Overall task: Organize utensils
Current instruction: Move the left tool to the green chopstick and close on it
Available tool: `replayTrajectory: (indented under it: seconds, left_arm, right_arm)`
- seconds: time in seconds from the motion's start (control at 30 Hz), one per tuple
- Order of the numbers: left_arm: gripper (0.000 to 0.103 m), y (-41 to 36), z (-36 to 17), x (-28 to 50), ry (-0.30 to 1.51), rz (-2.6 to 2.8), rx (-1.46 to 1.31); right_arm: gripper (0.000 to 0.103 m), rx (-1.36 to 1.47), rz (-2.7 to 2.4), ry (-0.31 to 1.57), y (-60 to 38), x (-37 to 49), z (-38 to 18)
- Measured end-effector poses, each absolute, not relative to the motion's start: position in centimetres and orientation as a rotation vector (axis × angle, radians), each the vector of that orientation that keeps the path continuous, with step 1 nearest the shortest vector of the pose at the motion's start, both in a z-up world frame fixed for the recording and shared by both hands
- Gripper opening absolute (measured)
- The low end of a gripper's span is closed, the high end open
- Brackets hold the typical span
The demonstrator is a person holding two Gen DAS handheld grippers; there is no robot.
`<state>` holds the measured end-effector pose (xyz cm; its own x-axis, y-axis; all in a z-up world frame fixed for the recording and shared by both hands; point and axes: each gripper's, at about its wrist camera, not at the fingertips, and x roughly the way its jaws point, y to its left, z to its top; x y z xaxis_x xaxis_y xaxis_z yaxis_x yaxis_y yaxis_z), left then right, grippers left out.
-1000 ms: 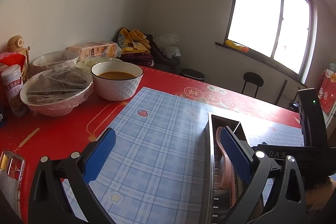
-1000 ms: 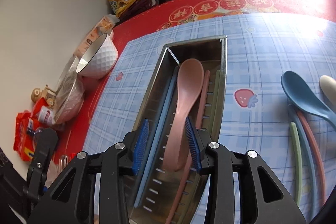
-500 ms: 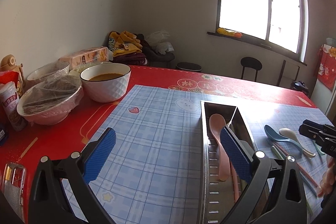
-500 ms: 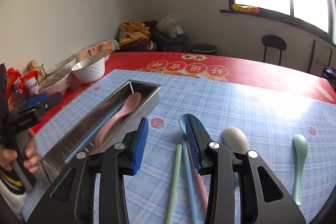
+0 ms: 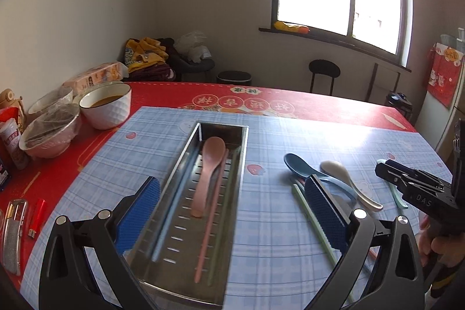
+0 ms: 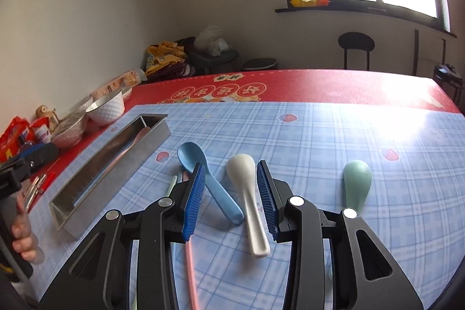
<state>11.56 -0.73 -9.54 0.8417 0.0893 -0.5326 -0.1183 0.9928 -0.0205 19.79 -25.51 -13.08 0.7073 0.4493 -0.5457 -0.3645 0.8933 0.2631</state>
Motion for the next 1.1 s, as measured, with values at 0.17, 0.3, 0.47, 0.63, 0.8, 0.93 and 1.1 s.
replayTrajectory:
  seconds: [0.17, 0.3, 0.47, 0.63, 0.8, 0.93, 1.1]
  left_arm:
    - [0.097, -6.0, -13.0, 13.5, 0.670, 0.067, 0.028]
    - [0.097, -7.8, -15.2, 14.8, 0.731, 0.080, 0.078]
    - [0.097, -8.8, -15.9, 15.0, 0.732, 0.074, 0.135]
    - [0.085, -9.3, -16.8, 15.2, 0.761, 0.052, 0.157]
    - [0.080, -9.5, -17.1, 15.1, 0.775, 0.032, 0.154]
    - [0.066, -9.9, -17.7, 15.5, 0.813, -0.022, 0.164]
    - [0.053, -8.7, -18.3, 16.3, 0.869, -0.051, 0.085]
  right_arm:
    - [0.041, 0.149, 0.373, 0.686, -25.7, 19.9, -13.4]
    - [0.043, 0.134, 0.360, 0.648, -26.0, 19.2, -12.7]
    - [0.044, 0.188, 0.386, 0.650, -26.6, 19.2, -12.4]
    - [0.044, 0.269, 0.392, 0.666, -27.4, 19.4, -12.6]
    - [0.044, 0.292, 0.401, 0.676, -27.3, 19.4, -12.8]
    - [0.044, 0.298, 0.396, 0.674, -27.4, 19.5, -12.8]
    - [0.044, 0.287, 0.374, 0.673, -27.4, 19.5, -12.9]
